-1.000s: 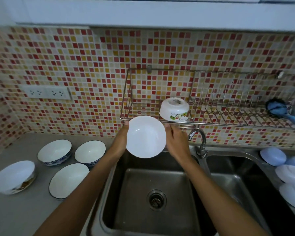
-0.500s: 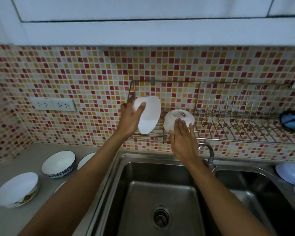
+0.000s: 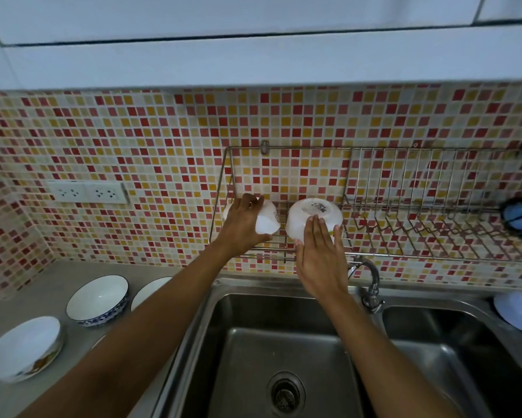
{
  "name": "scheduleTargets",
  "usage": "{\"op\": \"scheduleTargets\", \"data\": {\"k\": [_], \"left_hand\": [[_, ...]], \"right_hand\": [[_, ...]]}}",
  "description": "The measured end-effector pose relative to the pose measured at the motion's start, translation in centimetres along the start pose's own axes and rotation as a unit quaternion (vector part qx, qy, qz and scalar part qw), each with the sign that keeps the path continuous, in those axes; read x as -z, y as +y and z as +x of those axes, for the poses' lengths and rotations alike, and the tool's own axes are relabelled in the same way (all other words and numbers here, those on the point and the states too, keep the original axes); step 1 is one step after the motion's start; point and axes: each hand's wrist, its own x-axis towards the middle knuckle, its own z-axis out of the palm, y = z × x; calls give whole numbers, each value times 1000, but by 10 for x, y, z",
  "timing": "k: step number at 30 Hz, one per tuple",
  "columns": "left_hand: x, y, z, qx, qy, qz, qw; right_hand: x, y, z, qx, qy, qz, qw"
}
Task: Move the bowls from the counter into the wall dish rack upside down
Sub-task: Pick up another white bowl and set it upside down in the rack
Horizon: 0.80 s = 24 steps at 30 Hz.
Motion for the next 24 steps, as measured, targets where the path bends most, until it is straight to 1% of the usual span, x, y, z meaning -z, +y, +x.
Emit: {"op": "scheduleTargets", "data": {"k": [3, 6, 15, 24], "left_hand": [[-3, -2, 4, -8, -37, 36, 999], [-5, -2, 7, -5, -56, 49, 997], [-6, -1, 5, 6, -58, 41, 997], [-9, -6, -1, 11, -45, -26, 999]], "right_hand": [[-1, 0, 0, -2, 4, -3, 1000], [-2, 0, 0, -1, 3, -2, 1000], [-2, -1, 0, -11, -2, 2, 1000], [0, -3, 0, -15, -2, 12, 1000]]}}
